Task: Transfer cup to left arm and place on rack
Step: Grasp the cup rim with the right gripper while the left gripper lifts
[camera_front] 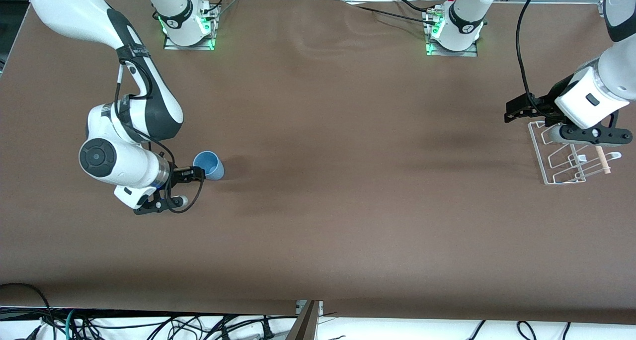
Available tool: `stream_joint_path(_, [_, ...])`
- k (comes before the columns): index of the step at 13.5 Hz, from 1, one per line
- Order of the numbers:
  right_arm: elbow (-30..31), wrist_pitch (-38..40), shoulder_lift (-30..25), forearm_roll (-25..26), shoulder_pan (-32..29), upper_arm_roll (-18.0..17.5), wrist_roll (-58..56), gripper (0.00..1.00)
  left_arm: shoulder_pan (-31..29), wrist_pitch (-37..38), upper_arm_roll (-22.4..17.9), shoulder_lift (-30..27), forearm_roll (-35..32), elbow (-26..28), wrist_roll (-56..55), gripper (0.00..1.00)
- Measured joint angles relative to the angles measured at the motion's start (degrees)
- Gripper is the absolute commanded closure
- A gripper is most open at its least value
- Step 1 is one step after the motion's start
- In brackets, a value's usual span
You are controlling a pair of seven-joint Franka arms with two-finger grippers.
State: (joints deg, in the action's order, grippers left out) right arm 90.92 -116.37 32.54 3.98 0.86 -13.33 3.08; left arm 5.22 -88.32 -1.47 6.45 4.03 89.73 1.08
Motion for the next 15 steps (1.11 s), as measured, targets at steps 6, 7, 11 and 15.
stream_joint_path(6, [2.94, 1.70, 0.12, 0.00, 0.13, 0.00, 0.00, 0.00, -0.08, -0.06, 0.07, 1.59, 0.00, 1.21, 6.39, 0.00])
stream_joint_path(7, [3.51, 2.09, -0.01, 0.00, 0.13, 0.00, 0.00, 0.00, 0.02, -0.06, 0.17, 1.81, 0.00, 1.21, 7.58, 0.00])
stream_joint_path(11, [5.81, 1.65, -0.37, 0.00, 0.13, 0.00, 0.02, 0.22, 0.13, -0.20, 0.40, 2.87, 0.73, 1.28, 13.10, 0.00])
stream_joint_path(15, [7.26, 0.65, -0.09, -0.94, 0.04, 0.11, 0.25, 0.89, 0.09, -0.26, 0.43, 4.05, 1.27, 1.33, 20.41, 0.00])
